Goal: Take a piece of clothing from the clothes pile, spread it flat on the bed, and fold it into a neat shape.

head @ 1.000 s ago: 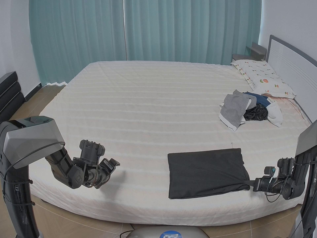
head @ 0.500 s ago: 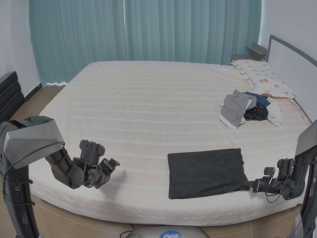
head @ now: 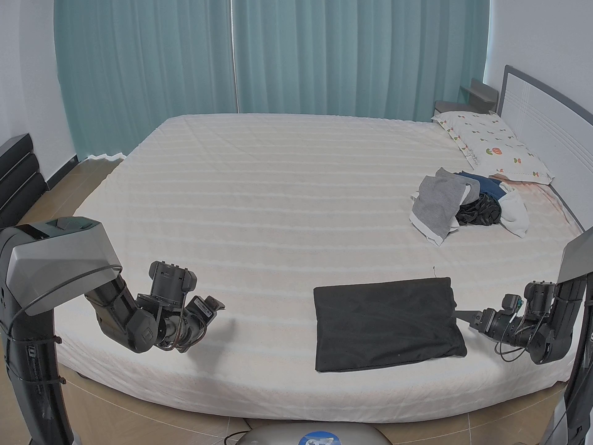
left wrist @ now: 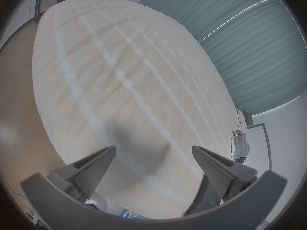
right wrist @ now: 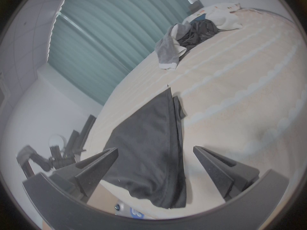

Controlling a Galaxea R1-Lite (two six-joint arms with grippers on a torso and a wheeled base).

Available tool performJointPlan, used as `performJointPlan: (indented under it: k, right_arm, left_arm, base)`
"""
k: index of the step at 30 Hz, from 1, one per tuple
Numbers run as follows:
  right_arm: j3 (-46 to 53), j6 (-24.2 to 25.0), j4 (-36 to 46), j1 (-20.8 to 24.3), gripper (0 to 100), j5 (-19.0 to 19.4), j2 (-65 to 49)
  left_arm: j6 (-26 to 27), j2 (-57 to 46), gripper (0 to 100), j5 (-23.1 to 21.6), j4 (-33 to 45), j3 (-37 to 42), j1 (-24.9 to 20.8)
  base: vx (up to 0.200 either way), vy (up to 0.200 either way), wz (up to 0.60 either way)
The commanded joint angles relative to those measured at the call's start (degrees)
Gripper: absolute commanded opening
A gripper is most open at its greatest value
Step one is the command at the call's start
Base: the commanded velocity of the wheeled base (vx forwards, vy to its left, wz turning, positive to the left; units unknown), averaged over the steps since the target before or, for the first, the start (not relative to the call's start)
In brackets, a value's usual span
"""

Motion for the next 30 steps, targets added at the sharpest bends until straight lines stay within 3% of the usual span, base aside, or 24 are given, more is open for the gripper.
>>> performJointPlan:
  k: [1,7,19,30]
  right_arm:
    - [-3.9,4.6,-0.1,-0.4,100,-0.1,-0.6]
    - [-5.3,7.0,0.0,-1.2,100,0.1,-0.6]
    - [-7.1,7.7,0.6,-1.5,100,0.0,0.1]
    - [-7.2,7.7,0.4,-1.3,100,0.1,0.2]
  left_arm:
    - [0.0,0.1,100,0.0,-0.2,0.0,-0.1]
    - [0.3,0.4,100,0.9,-0.1,-0.2,-1.0]
    - [0.3,-0.1,100,0.6,0.3,-1.6,-2.1]
    - [0.3,-0.3,100,0.6,0.3,-2.6,-2.1]
  base:
    - [0.000,0.000,0.00]
    - [-0.100,0.000,0.00]
    - [0.000,0.000,0.00]
    - [0.000,-0.200,0.00]
